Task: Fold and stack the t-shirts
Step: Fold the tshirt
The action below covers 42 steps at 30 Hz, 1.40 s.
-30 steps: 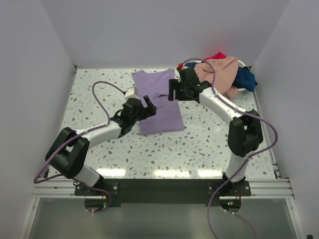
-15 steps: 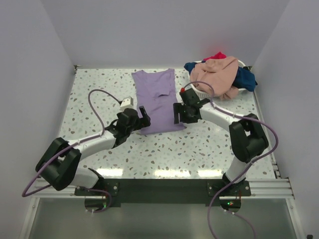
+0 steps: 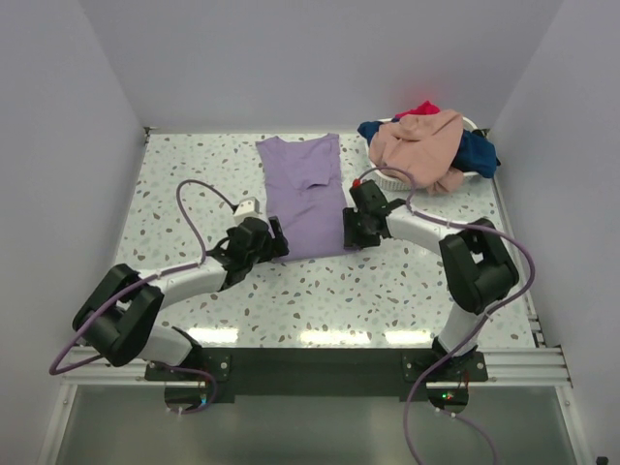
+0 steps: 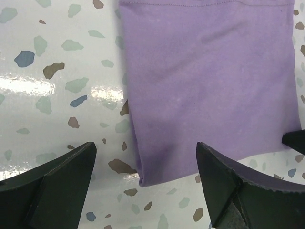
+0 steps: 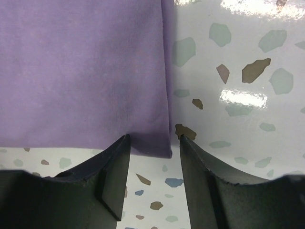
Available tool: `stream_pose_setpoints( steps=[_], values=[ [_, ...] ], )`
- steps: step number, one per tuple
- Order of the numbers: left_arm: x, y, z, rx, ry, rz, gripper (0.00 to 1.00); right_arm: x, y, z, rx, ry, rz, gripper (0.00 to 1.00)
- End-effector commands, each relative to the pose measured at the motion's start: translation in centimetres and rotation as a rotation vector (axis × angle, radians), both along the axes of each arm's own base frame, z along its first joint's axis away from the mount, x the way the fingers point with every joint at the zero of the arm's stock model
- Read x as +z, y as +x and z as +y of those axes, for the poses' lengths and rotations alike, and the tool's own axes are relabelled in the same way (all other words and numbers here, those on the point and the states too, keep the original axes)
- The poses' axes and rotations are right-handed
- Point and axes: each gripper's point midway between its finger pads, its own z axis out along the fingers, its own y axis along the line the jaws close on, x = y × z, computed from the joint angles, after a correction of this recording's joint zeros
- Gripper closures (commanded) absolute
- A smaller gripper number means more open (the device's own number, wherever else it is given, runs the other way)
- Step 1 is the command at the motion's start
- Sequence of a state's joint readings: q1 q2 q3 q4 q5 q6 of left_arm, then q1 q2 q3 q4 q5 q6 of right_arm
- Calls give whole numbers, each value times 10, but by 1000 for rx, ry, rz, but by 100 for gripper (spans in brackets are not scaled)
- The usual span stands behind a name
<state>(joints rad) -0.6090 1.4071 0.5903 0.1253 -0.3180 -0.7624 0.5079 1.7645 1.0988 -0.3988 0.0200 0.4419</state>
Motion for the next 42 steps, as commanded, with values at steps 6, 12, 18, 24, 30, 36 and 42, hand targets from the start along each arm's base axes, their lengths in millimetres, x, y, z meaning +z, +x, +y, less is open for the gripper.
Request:
stream_pose_setpoints(
  steps=[6, 12, 18, 24, 30, 36, 42],
  values=[
    [-19, -13, 9, -11, 37, 36, 13, -16, 3, 2, -14, 3, 10, 64],
    [-28, -20, 10, -21, 41, 56, 19, -24, 0, 1, -18, 2, 29, 66],
    [-35, -22, 7, -40, 45, 75, 33, -25, -2, 0, -18, -1, 33, 67],
    [-37, -24, -1, -69, 32, 81, 41, -26, -3, 1, -17, 0, 35, 67],
    [-40, -30, -8, -105, 11, 92, 46, -25, -4, 0, -19, 1, 32, 67],
    [-45, -37, -15, -141, -33, 101, 58, -23, -5, 0, -20, 5, 27, 68],
    [-48, -37, -9, -127, -3, 104, 76, -22, -5, 0, -15, 7, 25, 75]
  ],
)
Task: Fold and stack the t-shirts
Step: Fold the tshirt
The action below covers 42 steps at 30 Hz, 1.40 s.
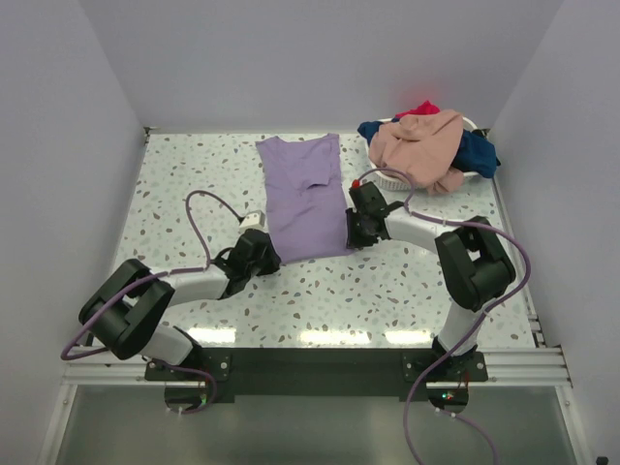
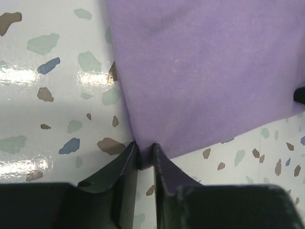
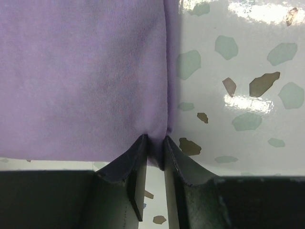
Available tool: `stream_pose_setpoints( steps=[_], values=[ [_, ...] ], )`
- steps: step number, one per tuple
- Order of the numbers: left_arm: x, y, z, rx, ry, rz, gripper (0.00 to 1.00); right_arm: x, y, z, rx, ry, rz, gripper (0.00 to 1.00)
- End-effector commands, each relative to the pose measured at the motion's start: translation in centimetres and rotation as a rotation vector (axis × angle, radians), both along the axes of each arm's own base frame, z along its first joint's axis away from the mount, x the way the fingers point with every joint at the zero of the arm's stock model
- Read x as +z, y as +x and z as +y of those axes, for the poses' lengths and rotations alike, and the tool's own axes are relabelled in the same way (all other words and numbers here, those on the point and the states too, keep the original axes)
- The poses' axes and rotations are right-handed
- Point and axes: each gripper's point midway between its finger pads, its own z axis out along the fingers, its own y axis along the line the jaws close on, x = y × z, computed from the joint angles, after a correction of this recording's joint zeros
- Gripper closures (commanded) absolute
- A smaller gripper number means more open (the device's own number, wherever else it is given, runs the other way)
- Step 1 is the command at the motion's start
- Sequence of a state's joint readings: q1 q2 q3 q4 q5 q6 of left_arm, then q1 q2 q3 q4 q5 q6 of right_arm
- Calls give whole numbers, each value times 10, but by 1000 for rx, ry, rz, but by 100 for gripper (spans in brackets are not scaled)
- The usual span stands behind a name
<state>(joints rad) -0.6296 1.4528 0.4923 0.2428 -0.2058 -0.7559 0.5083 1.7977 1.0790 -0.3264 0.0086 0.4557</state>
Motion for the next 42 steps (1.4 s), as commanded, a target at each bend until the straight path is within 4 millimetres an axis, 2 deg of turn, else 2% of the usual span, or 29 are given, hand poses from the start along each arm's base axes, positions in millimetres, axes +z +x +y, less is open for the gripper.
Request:
stream_pose_setpoints(
  steps=[1, 2, 4, 5, 6, 8, 10, 12, 13, 15, 19, 20, 29, 35, 42],
  values=[
    [-14, -11, 5, -21, 35, 39, 79, -10, -11, -6, -8, -17, 34, 78],
    [-14, -12, 5, -26, 37, 39, 87, -11, -11, -7, -8, -18, 37, 84],
    [-13, -12, 4, -31, 35, 37, 97, -11, -12, -7, -8, -19, 38, 92],
    [-12, -12, 4, -34, 38, 34, 100, -9, -13, -7, -5, -19, 38, 99],
    [-12, -12, 5, -35, 41, 33, 100, -9, -14, -7, -1, -17, 38, 100],
    [-8, -11, 6, -41, 49, 23, 100, -8, -19, -10, 3, -22, 49, 100],
    [-5, -14, 9, -43, 56, 18, 100, 2, -23, -12, 7, -18, 30, 100],
    [1, -15, 11, -48, 55, 4, 100, 5, -34, -17, 14, -31, 37, 100],
    [1, -19, 11, -59, 59, 12, 100, 13, -36, -17, 16, -24, 20, 100],
    [8, -23, 11, -75, 41, 1, 100, 13, -50, -21, 33, -39, 36, 100],
    [9, -39, 13, -112, 28, 24, 100, 19, -76, -24, 57, -43, 46, 100],
    [8, -42, 14, -118, 27, 30, 100, 15, -85, -28, 54, -57, 65, 100],
    [3, -85, 20, -185, -9, 111, 100, 30, -141, -18, 109, -69, 78, 100],
    [24, -97, 15, -225, -70, 68, 100, 31, -168, -19, 109, -50, 110, 100],
    [45, -114, 9, -308, -105, 54, 100, 61, -193, -16, 163, -29, 113, 100]
  ],
)
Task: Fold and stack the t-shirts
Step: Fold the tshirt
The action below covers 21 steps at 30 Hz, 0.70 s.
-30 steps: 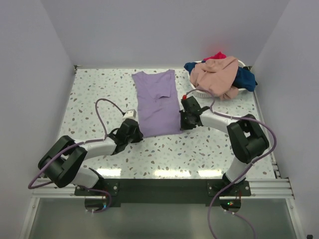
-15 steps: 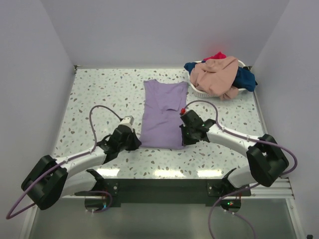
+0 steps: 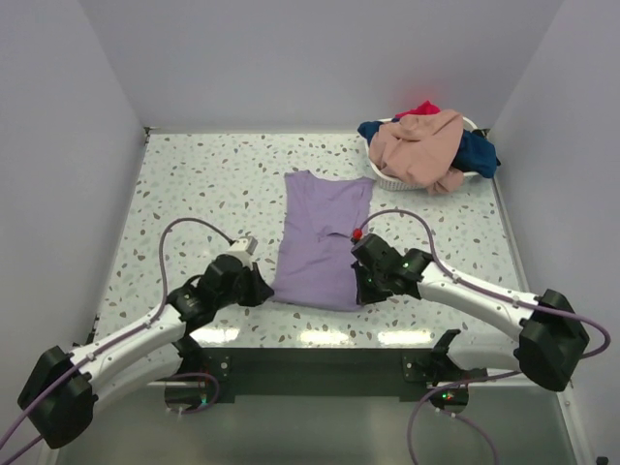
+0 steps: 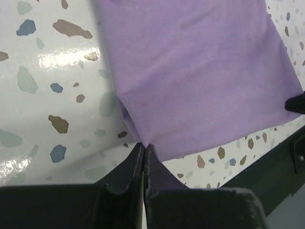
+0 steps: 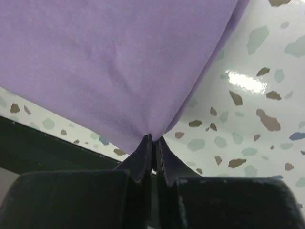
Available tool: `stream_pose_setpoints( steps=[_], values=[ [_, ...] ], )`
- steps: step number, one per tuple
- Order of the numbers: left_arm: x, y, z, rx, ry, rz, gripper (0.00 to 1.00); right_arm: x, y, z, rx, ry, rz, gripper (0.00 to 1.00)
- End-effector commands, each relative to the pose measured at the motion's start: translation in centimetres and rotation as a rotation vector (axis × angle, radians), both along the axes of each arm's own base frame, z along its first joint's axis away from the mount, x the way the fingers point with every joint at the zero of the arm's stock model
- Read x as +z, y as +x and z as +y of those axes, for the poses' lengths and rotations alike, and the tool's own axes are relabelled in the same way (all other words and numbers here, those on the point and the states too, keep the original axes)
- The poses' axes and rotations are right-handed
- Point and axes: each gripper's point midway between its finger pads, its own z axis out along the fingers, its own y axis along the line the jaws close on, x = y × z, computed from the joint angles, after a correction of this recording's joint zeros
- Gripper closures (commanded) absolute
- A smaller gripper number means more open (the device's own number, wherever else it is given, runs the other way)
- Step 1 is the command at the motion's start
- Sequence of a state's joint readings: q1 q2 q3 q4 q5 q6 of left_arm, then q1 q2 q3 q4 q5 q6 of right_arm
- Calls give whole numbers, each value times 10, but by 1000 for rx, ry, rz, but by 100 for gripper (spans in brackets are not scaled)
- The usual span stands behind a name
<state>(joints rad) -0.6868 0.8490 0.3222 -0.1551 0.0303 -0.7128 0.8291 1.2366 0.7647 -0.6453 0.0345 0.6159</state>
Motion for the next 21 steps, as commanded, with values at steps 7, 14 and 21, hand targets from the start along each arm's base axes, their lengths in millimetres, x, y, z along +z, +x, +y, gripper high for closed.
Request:
stream_pose_setpoints(
  steps=[7, 14, 21],
  values=[
    [35, -26, -4, -119, -60, -49, 100, 34, -41, -13, 10, 10, 52, 100],
    [89, -33, -10, -158, -160, -134, 100, 64, -65, -5, 53, 74, 55, 100],
    [132, -36, -11, -166, -220, -179, 100, 105, -69, -3, 35, 137, 8, 100]
  ],
)
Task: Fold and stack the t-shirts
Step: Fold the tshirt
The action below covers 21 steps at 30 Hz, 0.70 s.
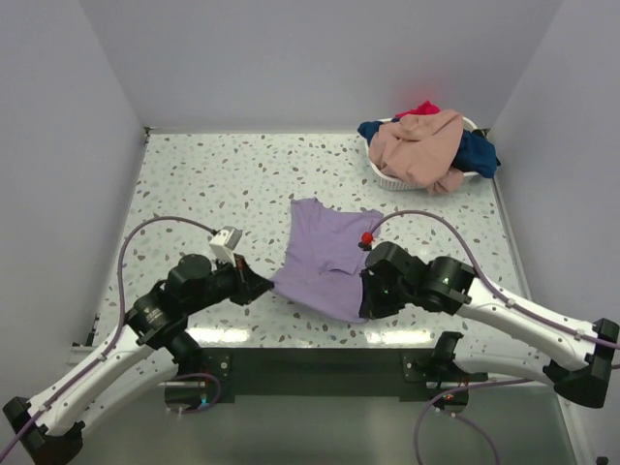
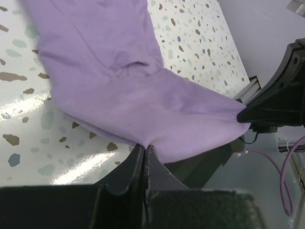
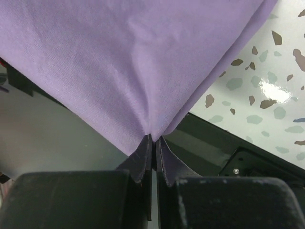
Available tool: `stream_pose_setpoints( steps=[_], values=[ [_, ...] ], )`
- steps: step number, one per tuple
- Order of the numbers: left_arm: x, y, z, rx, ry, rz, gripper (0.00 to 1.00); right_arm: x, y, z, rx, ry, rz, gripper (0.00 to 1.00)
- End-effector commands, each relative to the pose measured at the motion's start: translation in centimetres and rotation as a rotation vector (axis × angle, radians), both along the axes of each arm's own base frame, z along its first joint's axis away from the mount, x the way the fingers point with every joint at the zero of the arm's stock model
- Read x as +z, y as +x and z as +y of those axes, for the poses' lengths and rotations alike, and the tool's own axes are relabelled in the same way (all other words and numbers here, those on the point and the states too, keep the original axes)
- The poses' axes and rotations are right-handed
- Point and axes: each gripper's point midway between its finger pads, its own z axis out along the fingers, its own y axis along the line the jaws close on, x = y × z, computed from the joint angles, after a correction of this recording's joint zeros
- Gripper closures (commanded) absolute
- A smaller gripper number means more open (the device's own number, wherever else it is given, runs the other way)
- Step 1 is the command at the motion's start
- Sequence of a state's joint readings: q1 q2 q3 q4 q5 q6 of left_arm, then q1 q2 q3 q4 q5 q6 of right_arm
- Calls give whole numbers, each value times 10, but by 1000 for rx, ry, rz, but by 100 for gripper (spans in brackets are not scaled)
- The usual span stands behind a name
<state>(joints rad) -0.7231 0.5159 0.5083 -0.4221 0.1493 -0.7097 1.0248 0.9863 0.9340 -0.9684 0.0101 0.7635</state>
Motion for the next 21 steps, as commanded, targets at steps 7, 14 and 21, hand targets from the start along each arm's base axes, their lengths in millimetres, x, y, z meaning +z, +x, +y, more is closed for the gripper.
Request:
stream_pose_setpoints(
  steps=[7, 14, 21],
  values=[
    [43, 28, -13, 17, -20, -118, 100, 39, 37, -25, -143, -80, -208, 100],
    [32, 65, -30, 41, 58, -157, 100, 37, 99, -30, -217, -142, -324, 100],
    [39, 94, -51, 40, 62, -216, 100, 40, 135, -39, -239, -184, -363, 100]
  ],
)
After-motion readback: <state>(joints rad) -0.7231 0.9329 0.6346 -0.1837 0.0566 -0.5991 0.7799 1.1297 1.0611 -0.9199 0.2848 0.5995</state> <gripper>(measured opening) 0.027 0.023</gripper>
